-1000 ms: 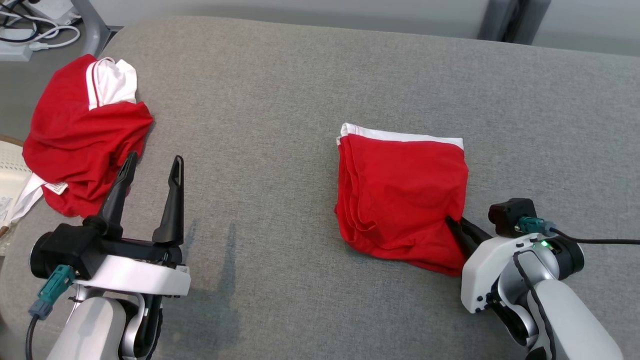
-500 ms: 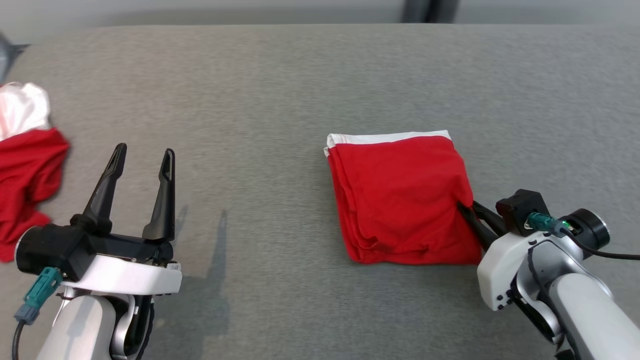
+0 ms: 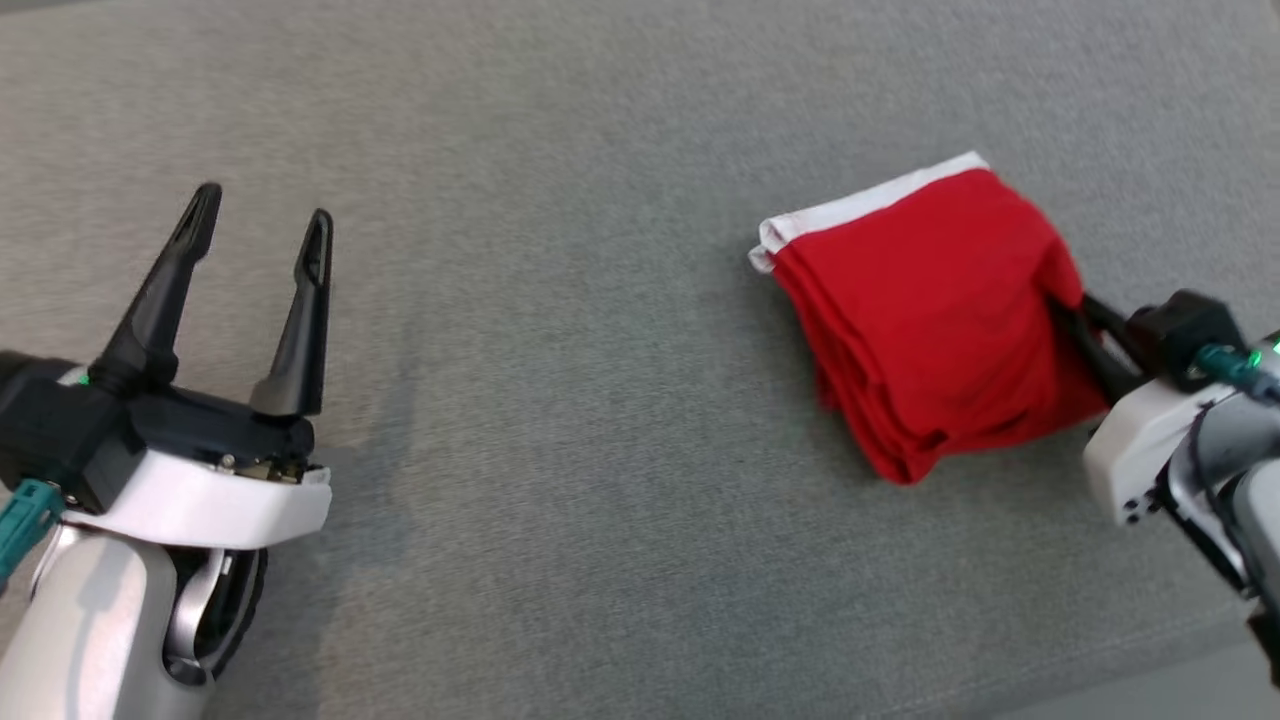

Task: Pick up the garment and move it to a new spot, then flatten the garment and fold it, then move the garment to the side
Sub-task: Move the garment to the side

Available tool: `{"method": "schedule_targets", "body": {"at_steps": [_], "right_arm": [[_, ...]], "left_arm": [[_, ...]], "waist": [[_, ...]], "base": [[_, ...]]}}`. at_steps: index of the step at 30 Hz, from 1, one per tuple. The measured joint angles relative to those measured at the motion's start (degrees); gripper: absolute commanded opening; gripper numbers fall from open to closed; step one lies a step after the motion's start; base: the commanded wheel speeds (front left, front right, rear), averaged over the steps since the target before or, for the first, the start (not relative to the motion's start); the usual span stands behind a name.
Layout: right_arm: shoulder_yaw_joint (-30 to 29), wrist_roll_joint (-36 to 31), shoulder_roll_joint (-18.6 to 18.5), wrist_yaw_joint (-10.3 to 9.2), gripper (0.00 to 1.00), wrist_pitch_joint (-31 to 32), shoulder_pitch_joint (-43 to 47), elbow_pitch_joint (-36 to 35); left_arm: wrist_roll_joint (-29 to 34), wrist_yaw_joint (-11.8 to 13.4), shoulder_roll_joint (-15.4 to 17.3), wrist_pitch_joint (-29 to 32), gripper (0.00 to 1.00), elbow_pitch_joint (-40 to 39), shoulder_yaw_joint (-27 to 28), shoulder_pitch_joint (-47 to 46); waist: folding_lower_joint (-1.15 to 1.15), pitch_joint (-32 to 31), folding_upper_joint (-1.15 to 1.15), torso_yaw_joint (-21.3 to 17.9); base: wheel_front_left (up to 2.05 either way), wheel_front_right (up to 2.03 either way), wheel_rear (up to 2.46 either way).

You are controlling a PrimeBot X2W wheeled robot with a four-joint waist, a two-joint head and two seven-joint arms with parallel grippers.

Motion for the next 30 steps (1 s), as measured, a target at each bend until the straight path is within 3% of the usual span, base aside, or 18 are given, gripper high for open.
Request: {"method": "schedule_targets", "body": {"at_steps": [4,10,20,21,22,23,30], "right_arm": [[0.5,0.3,-2.8,0.01,0.0,-4.4,-4.6,3.2],[-4.4,0.5,-6.0,0.0,0.0,-8.0,-11.0,11.2],[-12.1,-0.4,-7.1,0.0,0.0,-10.3,-17.3,22.4],[-12.4,-0.5,-6.9,0.0,0.22,-10.9,-17.6,23.2],[-11.9,-1.3,-6.9,0.0,0.57,-11.7,-17.7,24.0],[-11.7,-2.2,-6.9,0.0,1.0,-12.3,-17.7,25.0],[-15.8,-2.5,-4.6,0.0,1.0,-15.6,-17.1,32.5]], "left_arm": [[0.7,-0.6,1.1,1.8,1.0,-1.9,-0.7,-2.8],[1.2,-1.0,1.7,3.4,1.0,-3.7,-1.6,-5.9],[1.8,-1.5,2.6,4.3,1.0,-5.4,-2.6,-7.6],[1.8,-1.5,2.6,4.3,1.0,-5.4,-2.7,-7.6],[1.8,-1.5,2.6,4.3,1.0,-5.4,-2.7,-7.6],[1.8,-1.5,2.6,4.3,1.0,-5.4,-2.8,-7.6],[1.8,-1.0,2.3,3.9,1.0,-3.9,-3.4,-7.6]], "waist": [[0.0,3.6,0.0,-2.9],[0.0,8.3,0.0,-5.6],[0.0,12.9,0.0,-4.7],[0.0,13.1,0.0,-4.4],[0.0,13.2,0.0,-4.2],[0.0,13.3,0.0,-3.9],[0.0,11.7,0.0,-3.3]], "base": [[0.0,0.0,0.0],[0.0,0.0,0.0],[0.0,0.0,0.0],[0.0,0.0,0.0],[0.0,0.0,0.0],[0.0,0.0,0.0],[0.0,0.0,0.0]]}}
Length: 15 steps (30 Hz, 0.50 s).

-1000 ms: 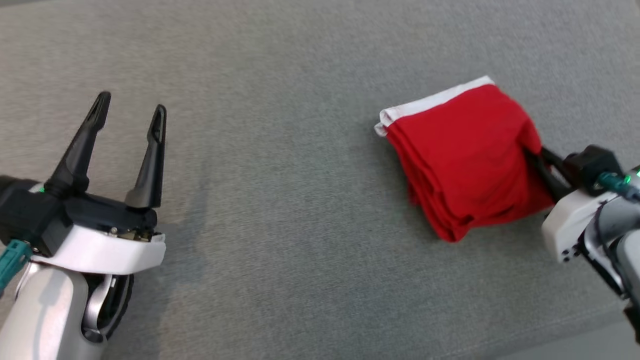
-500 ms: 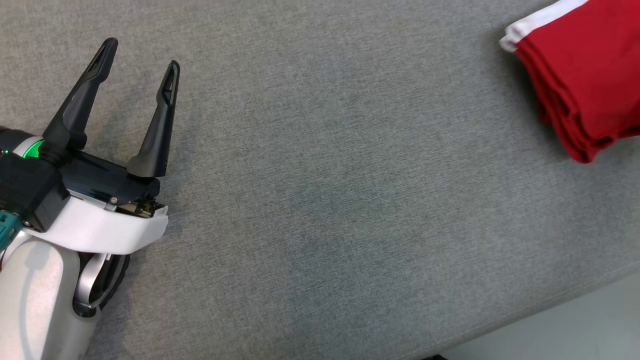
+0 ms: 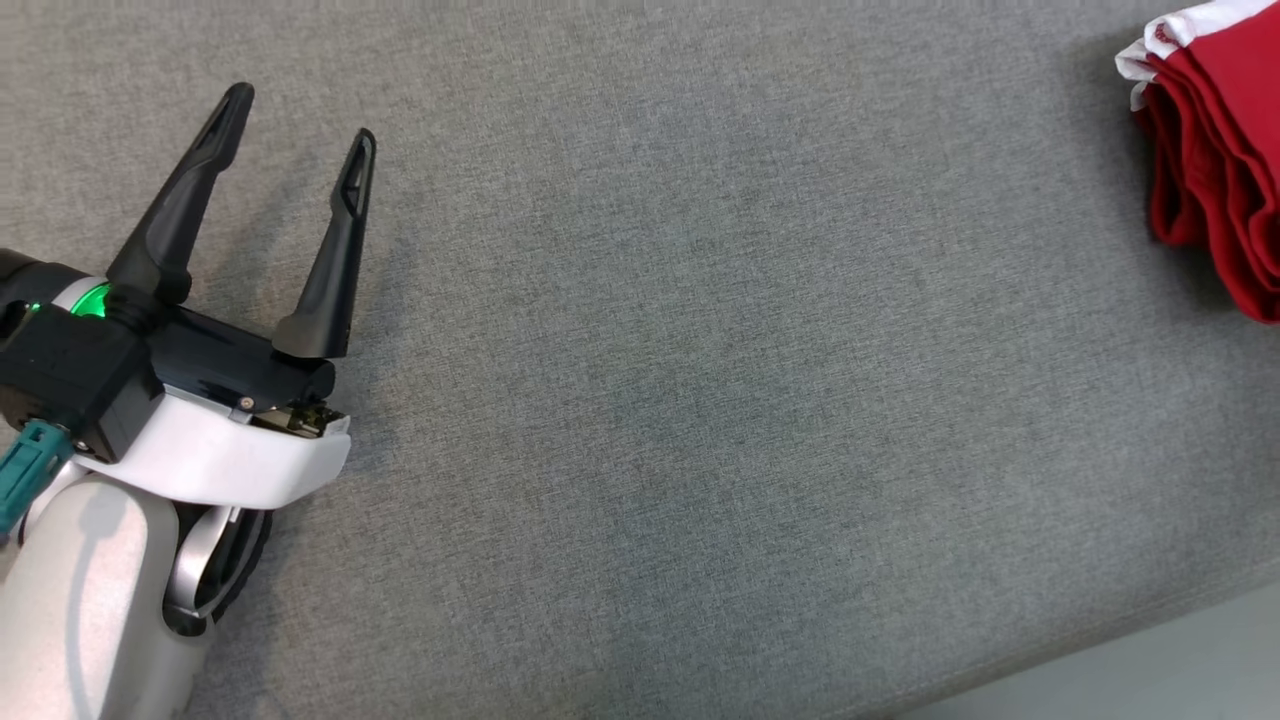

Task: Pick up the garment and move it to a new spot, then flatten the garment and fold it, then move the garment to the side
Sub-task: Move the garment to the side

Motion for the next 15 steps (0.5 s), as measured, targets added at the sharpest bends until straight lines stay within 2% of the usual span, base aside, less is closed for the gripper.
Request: {"method": "schedule_targets", "body": {"at_steps": [4,7,11,15], "right_arm": [[-0.9,-0.8,0.6,0.0,1.0,-3.3,2.1,-0.2],[-4.6,-0.5,1.8,0.0,1.0,-4.8,4.2,-2.0],[-11.0,-0.7,5.5,0.0,1.0,-5.8,7.9,-8.5],[-15.2,-4.1,10.1,-0.01,1.0,-5.9,13.0,-18.5]], "left_arm": [[0.0,0.3,-0.4,-0.3,1.0,1.1,-0.2,0.3],[-0.6,1.1,-0.8,-1.1,1.0,2.3,0.1,1.7],[-1.4,2.5,-1.6,-2.1,1.0,3.9,1.0,4.2],[-2.5,3.6,-2.0,-3.1,1.0,5.1,2.2,6.6]], "waist": [[0.0,-1.8,0.0,0.2],[0.0,-3.7,0.0,0.3],[0.0,-6.8,0.0,0.5],[0.0,-10.3,0.0,1.2]], "base": [[0.0,0.0,0.0],[0.0,0.0,0.0],[0.0,0.0,0.0],[0.0,0.0,0.0]]}}
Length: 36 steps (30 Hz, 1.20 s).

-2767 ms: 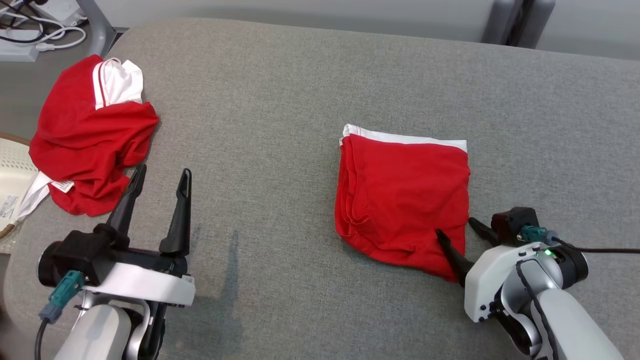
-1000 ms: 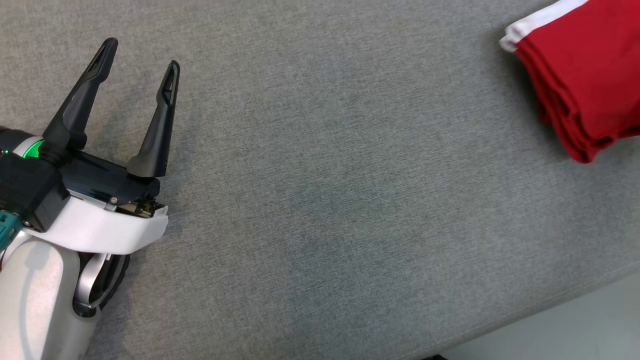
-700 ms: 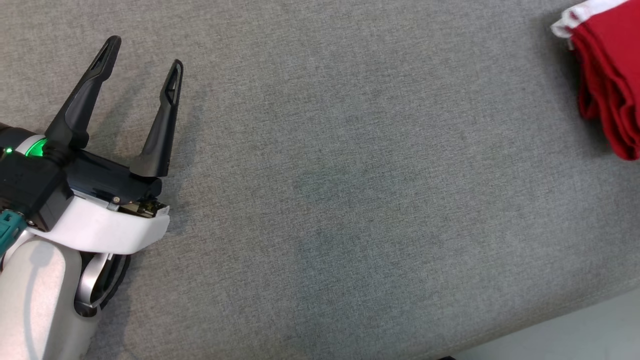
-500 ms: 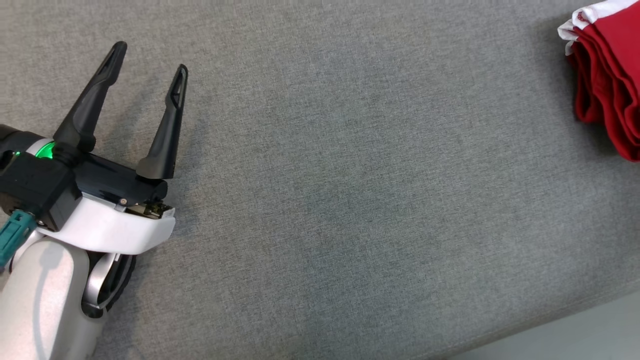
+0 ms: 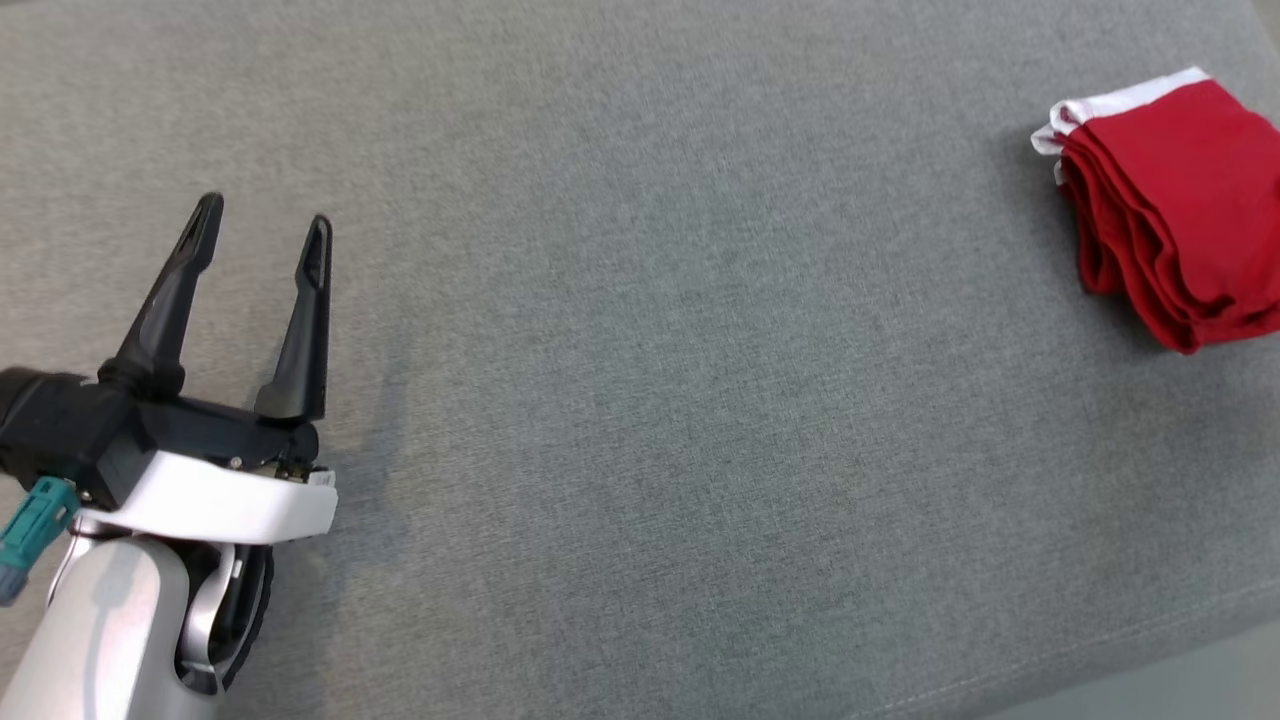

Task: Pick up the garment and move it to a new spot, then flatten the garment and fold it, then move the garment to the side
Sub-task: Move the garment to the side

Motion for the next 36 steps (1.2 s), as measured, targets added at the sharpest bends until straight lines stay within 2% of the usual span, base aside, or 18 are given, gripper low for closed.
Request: {"method": "schedule_targets", "body": {"at_steps": [6,12,16,22,26,36], "right_arm": [[-3.0,-2.0,9.8,0.0,1.0,1.9,6.8,-14.6],[0.8,-3.7,16.7,0.0,1.0,5.7,11.5,-25.3],[4.0,-3.7,18.3,0.0,1.0,7.4,14.1,-27.9],[7.5,-2.2,18.7,0.0,1.0,8.5,17.8,-29.1],[7.9,-0.1,18.8,0.0,1.0,8.8,20.5,-28.5],[6.9,0.3,18.8,0.0,1.0,9.8,25.8,-28.5]], "left_arm": [[-0.7,1.5,-0.7,-1.2,1.0,1.3,1.0,3.2],[-1.5,2.6,-1.3,-2.3,1.0,1.9,1.9,6.0],[-2.0,2.9,-1.6,-2.8,1.0,2.4,2.2,8.0],[-2.6,3.0,-2.0,-3.4,1.0,3.7,2.4,10.3],[-2.9,3.0,-2.5,-3.9,1.0,4.2,2.3,11.8],[-3.0,3.0,-2.5,-3.7,1.0,5.5,1.3,14.9]], "waist": [[0.0,-4.6,0.0,2.2],[0.0,-8.2,0.0,5.5],[0.0,-10.2,0.0,7.6],[0.0,-13.3,0.0,10.6],[0.0,-15.5,0.0,12.2],[0.0,-20.1,0.0,13.9]], "base": [[0.0,0.0,0.0],[0.0,0.0,0.0],[0.0,0.0,0.0],[0.0,0.0,0.0],[0.0,0.0,0.0],[0.0,0.0,0.0]]}}
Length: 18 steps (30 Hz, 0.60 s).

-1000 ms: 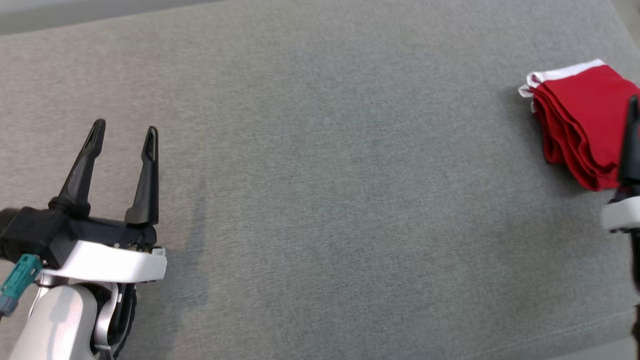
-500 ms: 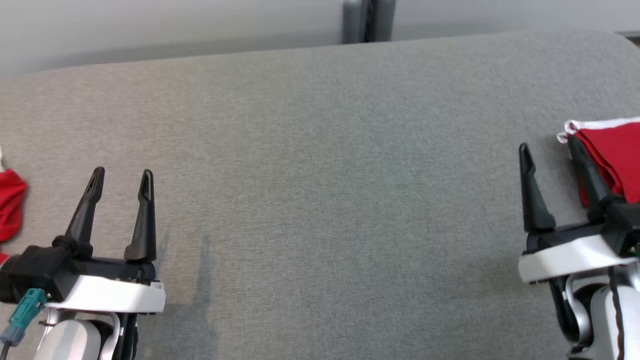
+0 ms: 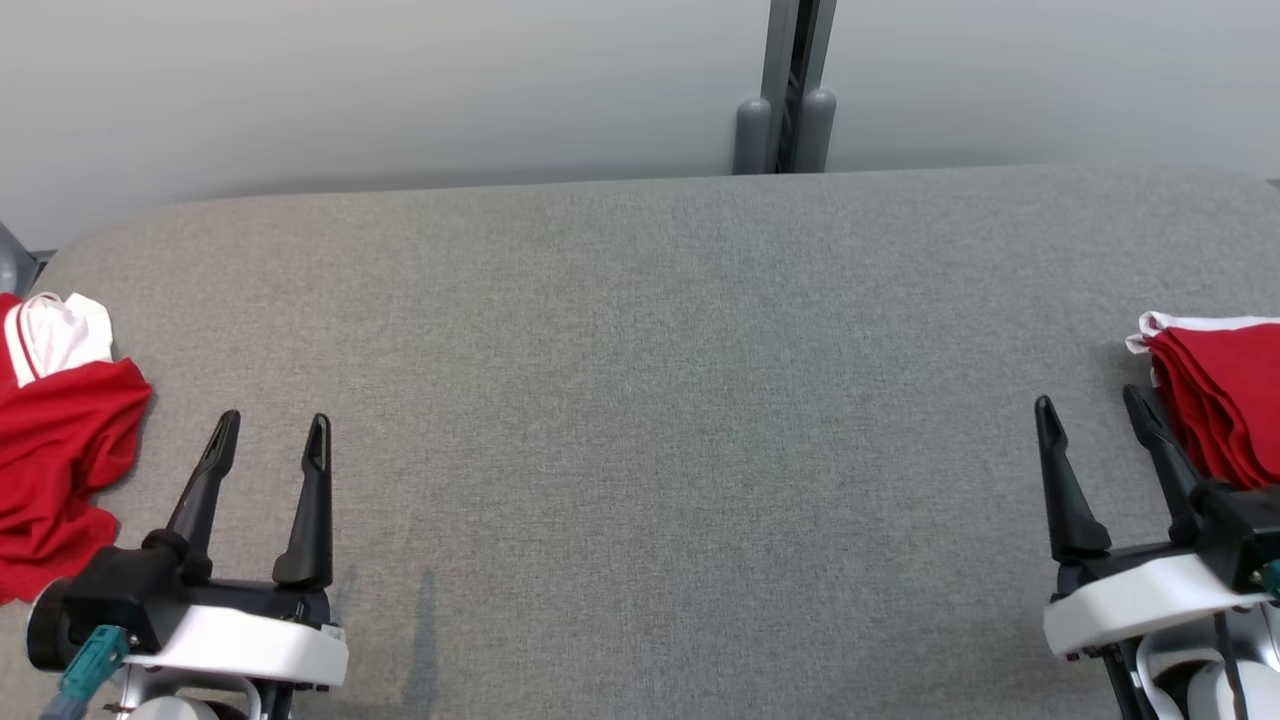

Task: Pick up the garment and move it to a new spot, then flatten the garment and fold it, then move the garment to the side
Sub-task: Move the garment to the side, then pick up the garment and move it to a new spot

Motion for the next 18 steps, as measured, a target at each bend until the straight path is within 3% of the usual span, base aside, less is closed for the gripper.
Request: {"method": "schedule_targets", "body": {"at_steps": [18], "right_arm": [[-3.1,2.7,0.0,0.0,1.0,1.5,6.0,-4.1]], "left_arm": [[-0.2,0.5,-0.1,1.8,1.0,0.9,-2.1,2.7]], "waist": [[0.0,-3.9,0.0,0.0]], "base": [[0.0,0.0,0.0]]}}
